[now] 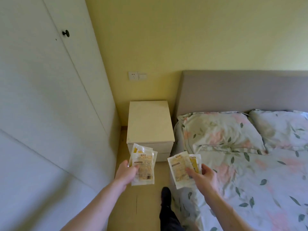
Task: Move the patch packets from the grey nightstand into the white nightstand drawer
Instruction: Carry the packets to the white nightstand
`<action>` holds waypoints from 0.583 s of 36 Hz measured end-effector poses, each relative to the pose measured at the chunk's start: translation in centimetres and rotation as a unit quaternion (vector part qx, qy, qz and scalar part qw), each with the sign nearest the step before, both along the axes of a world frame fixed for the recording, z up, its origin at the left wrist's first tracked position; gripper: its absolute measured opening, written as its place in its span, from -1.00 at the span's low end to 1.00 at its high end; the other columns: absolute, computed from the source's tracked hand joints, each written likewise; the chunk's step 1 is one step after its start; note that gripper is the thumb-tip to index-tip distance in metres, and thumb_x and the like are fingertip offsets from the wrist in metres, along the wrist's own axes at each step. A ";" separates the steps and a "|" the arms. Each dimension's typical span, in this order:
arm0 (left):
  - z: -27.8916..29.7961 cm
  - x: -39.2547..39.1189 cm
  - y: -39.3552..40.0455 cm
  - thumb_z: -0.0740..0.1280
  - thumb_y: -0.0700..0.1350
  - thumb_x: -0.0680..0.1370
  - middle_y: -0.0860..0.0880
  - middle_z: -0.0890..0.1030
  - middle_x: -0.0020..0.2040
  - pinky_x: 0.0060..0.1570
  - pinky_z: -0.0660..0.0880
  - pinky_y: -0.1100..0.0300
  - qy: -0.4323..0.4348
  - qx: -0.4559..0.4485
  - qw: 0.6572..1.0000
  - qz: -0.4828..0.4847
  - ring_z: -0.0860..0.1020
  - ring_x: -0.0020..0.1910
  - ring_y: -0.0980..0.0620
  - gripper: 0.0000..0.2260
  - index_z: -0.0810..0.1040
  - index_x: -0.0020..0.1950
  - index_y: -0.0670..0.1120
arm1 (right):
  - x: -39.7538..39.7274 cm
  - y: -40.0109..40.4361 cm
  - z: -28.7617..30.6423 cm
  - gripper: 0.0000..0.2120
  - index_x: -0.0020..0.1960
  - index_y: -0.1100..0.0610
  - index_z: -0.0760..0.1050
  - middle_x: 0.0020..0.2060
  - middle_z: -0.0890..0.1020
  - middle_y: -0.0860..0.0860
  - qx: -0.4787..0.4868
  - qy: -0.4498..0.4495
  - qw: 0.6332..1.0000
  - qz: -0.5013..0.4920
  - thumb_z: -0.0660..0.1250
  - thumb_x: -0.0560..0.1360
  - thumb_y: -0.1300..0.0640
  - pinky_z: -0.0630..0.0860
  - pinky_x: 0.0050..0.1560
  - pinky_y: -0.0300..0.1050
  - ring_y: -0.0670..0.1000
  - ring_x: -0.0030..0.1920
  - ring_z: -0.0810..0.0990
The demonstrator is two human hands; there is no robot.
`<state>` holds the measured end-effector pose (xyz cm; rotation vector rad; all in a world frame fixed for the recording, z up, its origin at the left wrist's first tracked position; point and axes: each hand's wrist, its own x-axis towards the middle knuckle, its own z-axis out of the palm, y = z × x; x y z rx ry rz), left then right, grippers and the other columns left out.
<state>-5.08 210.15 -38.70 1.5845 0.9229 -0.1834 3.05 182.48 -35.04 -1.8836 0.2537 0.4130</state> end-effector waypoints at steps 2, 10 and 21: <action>-0.6 3.0 1.3 0.37 -0.07 0.60 -0.01 0.67 0.09 -0.11 0.53 0.13 0.008 -0.009 1.000 0.006 0.64 0.05 0.02 -0.82 0.54 0.20 -0.03 | 3.3 1.3 -0.6 -0.86 -0.03 0.04 0.69 -0.23 0.76 -0.04 0.003 0.022 1.000 0.003 0.58 0.43 0.14 0.60 -0.29 -0.21 -0.05 -0.20 0.74; -2.5 14.8 6.0 0.36 -0.15 0.61 -0.02 0.67 0.09 -0.06 0.57 0.09 0.042 -0.013 0.998 0.054 0.64 0.08 -0.03 -0.83 0.55 0.19 -0.04 | 18.3 6.9 -4.5 -0.85 -0.02 0.07 0.69 -0.25 0.75 -0.05 -0.018 0.080 0.996 0.033 0.58 0.43 0.15 0.62 -0.24 -0.13 -0.02 -0.20 0.74; -13.4 28.8 11.7 0.38 -0.11 0.57 0.05 0.63 0.06 -0.20 0.50 0.21 0.129 -0.008 0.990 0.050 0.60 0.03 0.03 -0.76 0.54 0.24 -0.05 | 32.9 15.9 -14.5 -0.82 0.04 0.01 0.63 -0.14 0.73 -0.05 -0.079 0.130 0.984 0.094 0.55 0.46 0.09 0.63 -0.23 -0.13 -0.02 -0.13 0.71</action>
